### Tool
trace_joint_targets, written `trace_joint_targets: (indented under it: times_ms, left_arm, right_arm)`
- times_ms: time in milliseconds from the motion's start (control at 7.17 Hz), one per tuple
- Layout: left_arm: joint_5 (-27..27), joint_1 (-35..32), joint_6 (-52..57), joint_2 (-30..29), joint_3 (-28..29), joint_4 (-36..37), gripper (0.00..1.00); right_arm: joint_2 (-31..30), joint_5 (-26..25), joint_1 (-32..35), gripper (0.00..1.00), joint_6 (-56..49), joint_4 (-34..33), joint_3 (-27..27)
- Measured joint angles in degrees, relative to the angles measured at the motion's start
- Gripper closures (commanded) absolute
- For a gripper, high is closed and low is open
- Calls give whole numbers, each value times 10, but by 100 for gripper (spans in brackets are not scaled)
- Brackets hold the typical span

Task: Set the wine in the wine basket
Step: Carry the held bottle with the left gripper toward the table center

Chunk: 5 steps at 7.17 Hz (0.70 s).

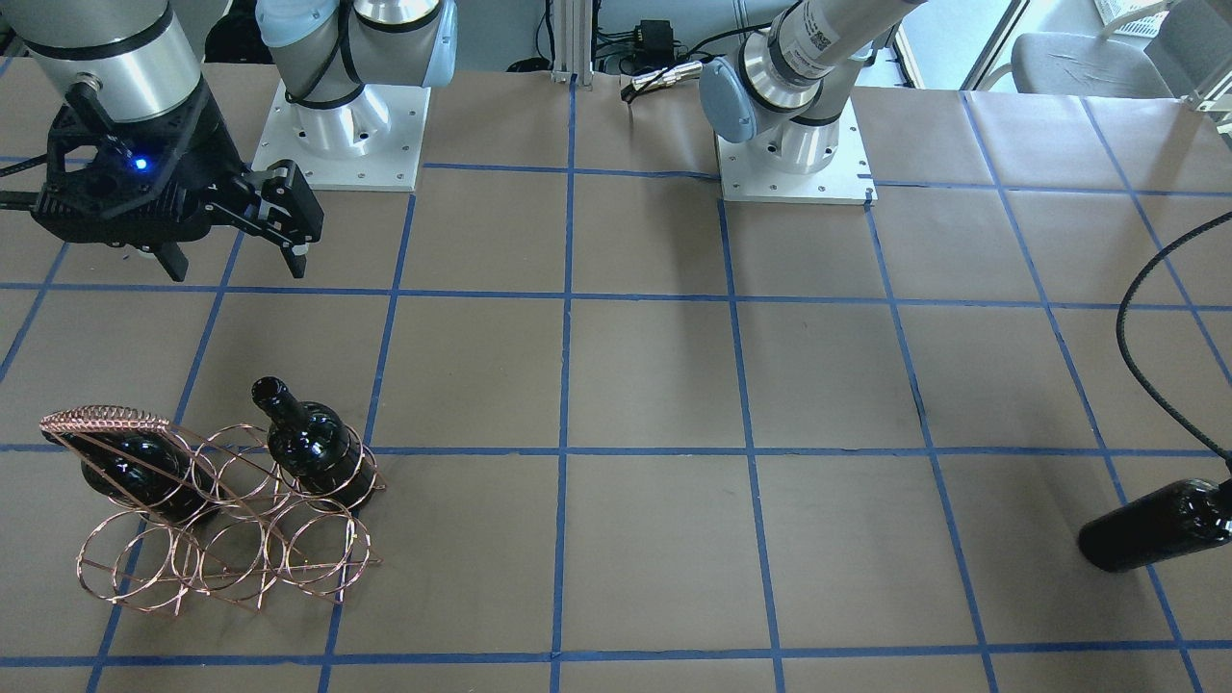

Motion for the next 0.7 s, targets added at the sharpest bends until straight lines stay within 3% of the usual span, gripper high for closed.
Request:
trace_joint_targets:
  times_ms: [698]
  left_arm:
    - [-27,-35,-36,52,-11,-42,100]
  right_arm:
    - [0,0,0,0,0,0,0]
